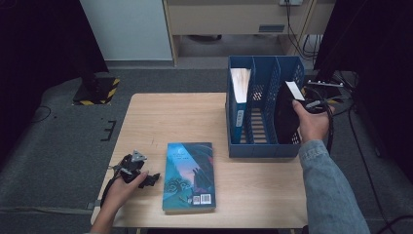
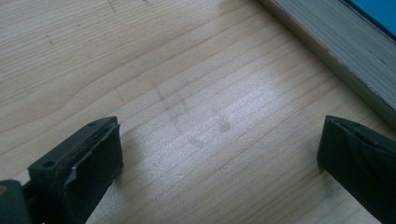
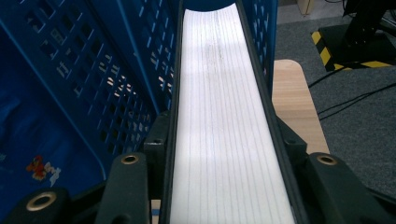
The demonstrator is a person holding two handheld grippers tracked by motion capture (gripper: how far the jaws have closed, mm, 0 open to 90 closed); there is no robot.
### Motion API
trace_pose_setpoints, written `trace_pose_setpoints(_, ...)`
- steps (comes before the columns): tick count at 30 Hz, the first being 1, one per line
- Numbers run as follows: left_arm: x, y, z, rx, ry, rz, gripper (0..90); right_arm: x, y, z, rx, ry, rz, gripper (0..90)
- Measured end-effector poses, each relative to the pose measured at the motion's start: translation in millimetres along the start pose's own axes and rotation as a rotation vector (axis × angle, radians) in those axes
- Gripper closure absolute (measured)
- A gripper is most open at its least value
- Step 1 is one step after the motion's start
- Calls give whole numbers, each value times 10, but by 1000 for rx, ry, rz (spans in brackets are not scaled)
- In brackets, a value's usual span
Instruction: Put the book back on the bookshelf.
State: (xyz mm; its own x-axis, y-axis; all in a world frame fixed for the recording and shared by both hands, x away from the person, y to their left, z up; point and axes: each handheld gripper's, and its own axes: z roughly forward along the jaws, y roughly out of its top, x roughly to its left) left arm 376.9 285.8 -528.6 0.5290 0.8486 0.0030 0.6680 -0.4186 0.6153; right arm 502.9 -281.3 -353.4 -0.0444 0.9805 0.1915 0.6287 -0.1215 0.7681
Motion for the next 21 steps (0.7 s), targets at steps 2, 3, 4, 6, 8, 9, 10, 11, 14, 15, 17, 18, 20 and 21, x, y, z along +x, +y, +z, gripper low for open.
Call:
trace_pose_setpoints(2,1,0,1,-1,0,0,0,-8,5,19,-3,4,-2,525)
trace_pose_setpoints(3,0,2,1,0,0,0,0,-13,11,38,-5,7,3,525)
trace_pose_setpoints(4,0,2,2,0,0,-1,0,-25,24,79,-16,9,8,524)
trace_pose_setpoints(6,0,0,2,-2,0,0,0,-24,32,98,-17,9,9,524)
trace_pose_setpoints(8,0,-7,1,-7,0,-1,0,-15,53,136,-25,6,8,523)
trace_pose_setpoints(9,0,-9,0,-7,1,0,0,-16,66,159,-28,5,1,523)
trace_pose_setpoints(10,-1,-8,0,-7,1,-1,0,-4,89,198,-29,6,4,523)
trace_pose_setpoints(11,-1,-8,0,-7,1,-1,0,-4,89,198,-29,6,4,523)
trace_pose_setpoints(14,1,-3,4,-7,0,-1,0,9,111,251,-29,3,-25,523)
trace_pose_setpoints(15,1,-3,4,-7,0,-1,0,9,111,251,-29,3,-25,523)
trace_pose_setpoints(17,-3,-1,6,-7,3,-5,0,0,110,281,-27,1,-13,523)
trace_pose_setpoints(18,-3,7,11,-7,3,-4,0,-16,112,299,-26,1,-8,523)
trace_pose_setpoints(20,-5,10,9,-1,6,-2,0,-23,115,302,-28,4,-10,523)
trace_pose_setpoints(21,-14,12,15,-6,6,-5,0,-31,114,303,-28,3,-7,523)
